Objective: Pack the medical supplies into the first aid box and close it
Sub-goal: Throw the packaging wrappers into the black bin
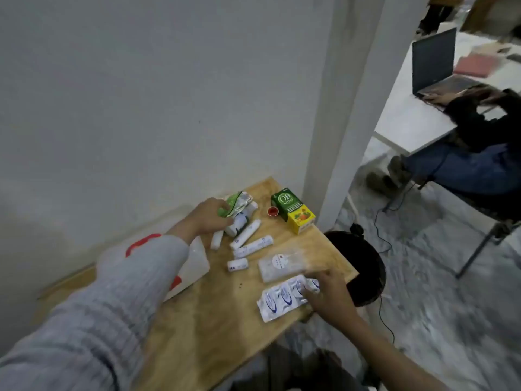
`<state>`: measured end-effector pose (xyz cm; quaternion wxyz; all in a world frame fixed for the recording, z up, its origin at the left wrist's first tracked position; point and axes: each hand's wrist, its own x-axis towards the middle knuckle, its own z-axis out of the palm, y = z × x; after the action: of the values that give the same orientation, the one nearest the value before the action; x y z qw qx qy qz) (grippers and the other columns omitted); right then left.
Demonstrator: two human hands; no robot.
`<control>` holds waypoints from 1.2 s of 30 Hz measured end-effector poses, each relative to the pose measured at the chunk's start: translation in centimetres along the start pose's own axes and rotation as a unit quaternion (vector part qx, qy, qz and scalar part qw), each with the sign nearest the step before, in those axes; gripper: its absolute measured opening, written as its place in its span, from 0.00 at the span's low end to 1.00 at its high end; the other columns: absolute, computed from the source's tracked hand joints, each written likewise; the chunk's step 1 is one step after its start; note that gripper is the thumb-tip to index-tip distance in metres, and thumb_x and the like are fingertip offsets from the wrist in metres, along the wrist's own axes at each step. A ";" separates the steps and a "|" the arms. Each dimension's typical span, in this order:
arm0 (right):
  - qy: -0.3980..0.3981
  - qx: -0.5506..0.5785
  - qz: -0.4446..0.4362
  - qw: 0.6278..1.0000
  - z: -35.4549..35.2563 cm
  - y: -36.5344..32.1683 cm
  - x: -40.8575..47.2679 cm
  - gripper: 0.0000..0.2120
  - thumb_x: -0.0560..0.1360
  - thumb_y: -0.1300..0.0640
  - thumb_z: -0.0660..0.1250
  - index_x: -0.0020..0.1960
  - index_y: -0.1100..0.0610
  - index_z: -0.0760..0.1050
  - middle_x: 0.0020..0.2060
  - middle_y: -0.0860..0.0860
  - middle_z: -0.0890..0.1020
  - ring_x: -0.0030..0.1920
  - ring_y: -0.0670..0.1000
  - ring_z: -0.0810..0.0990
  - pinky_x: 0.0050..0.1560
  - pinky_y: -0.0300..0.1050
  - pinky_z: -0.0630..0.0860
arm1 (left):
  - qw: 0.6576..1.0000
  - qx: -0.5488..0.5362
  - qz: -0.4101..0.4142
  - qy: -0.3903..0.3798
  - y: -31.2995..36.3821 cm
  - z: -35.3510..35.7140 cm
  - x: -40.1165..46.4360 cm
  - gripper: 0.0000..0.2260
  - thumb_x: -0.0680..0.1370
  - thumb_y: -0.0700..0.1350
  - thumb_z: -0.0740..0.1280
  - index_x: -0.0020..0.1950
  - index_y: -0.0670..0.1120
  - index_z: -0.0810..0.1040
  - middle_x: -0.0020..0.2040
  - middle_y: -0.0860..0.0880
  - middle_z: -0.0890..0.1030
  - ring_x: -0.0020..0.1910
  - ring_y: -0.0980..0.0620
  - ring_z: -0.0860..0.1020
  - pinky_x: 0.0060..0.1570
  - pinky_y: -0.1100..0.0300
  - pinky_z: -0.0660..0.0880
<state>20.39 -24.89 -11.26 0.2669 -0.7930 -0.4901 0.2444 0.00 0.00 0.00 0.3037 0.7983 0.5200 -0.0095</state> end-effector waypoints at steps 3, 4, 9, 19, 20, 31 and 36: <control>0.015 -0.005 0.032 0.999 1.2 0.9 -0.3 0.20 0.62 0.49 0.76 0.53 0.50 0.81 0.54 0.56 0.75 0.55 0.58 0.76 0.53 0.51 0.76 | 0.998 0.052 -0.019 -0.005 -0.3 0.8 1.5 0.24 0.71 0.52 0.68 0.66 0.48 0.74 0.68 0.42 0.71 0.66 0.41 0.71 0.61 0.56 0.67; 0.014 0.000 0.040 0.999 1.4 0.7 -0.6 0.21 0.61 0.48 0.76 0.53 0.50 0.81 0.55 0.57 0.75 0.56 0.59 0.75 0.52 0.53 0.76 | 0.998 0.064 -0.026 -0.003 -0.4 1.1 1.9 0.22 0.73 0.51 0.68 0.65 0.47 0.74 0.68 0.41 0.72 0.65 0.40 0.71 0.62 0.55 0.67; 0.043 0.003 0.044 0.998 2.2 1.0 -1.1 0.19 0.61 0.50 0.77 0.52 0.47 0.80 0.57 0.56 0.72 0.56 0.59 0.71 0.56 0.52 0.73 | 0.997 0.070 -0.044 -0.003 -1.4 2.4 4.0 0.14 0.72 0.51 0.65 0.55 0.49 0.79 0.58 0.41 0.79 0.54 0.40 0.77 0.53 0.51 0.75; 0.059 0.023 0.098 0.993 2.4 0.0 -0.8 0.19 0.59 0.52 0.76 0.50 0.46 0.81 0.46 0.50 0.75 0.51 0.57 0.75 0.53 0.54 0.74 | 0.995 0.023 -0.087 0.036 -2.1 3.6 6.1 0.13 0.72 0.43 0.68 0.56 0.45 0.75 0.55 0.40 0.79 0.51 0.40 0.77 0.45 0.55 0.71; 0.060 0.030 0.092 0.993 2.5 -0.1 -0.9 0.19 0.59 0.53 0.75 0.50 0.47 0.81 0.44 0.49 0.74 0.49 0.57 0.77 0.52 0.54 0.75 | 0.995 0.017 -0.088 0.032 -2.1 3.4 6.1 0.13 0.71 0.42 0.69 0.55 0.46 0.75 0.54 0.40 0.79 0.49 0.40 0.78 0.43 0.56 0.71; 0.034 0.238 0.076 0.968 0.1 -1.1 0.3 0.21 0.62 0.62 0.79 0.51 0.51 0.77 0.47 0.44 0.75 0.48 0.45 0.77 0.45 0.29 0.74 | 0.981 -0.125 -0.072 0.126 -1.3 0.6 5.6 0.08 0.68 0.36 0.73 0.46 0.41 0.81 0.50 0.42 0.81 0.50 0.46 0.77 0.47 0.58 0.70; 0.018 0.387 0.099 0.917 -4.7 -0.5 2.0 0.21 0.60 0.65 0.80 0.48 0.50 0.79 0.49 0.50 0.83 0.47 0.49 0.83 0.49 0.45 0.81 | 0.970 -0.191 -0.033 0.149 2.5 0.2 4.1 0.09 0.68 0.37 0.73 0.47 0.44 0.82 0.49 0.45 0.81 0.49 0.49 0.78 0.51 0.56 0.73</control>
<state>23.91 -23.79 -7.65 0.5363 -0.6767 -0.2708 0.4257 4.06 2.61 -0.32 0.3693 0.7005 0.5775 0.1986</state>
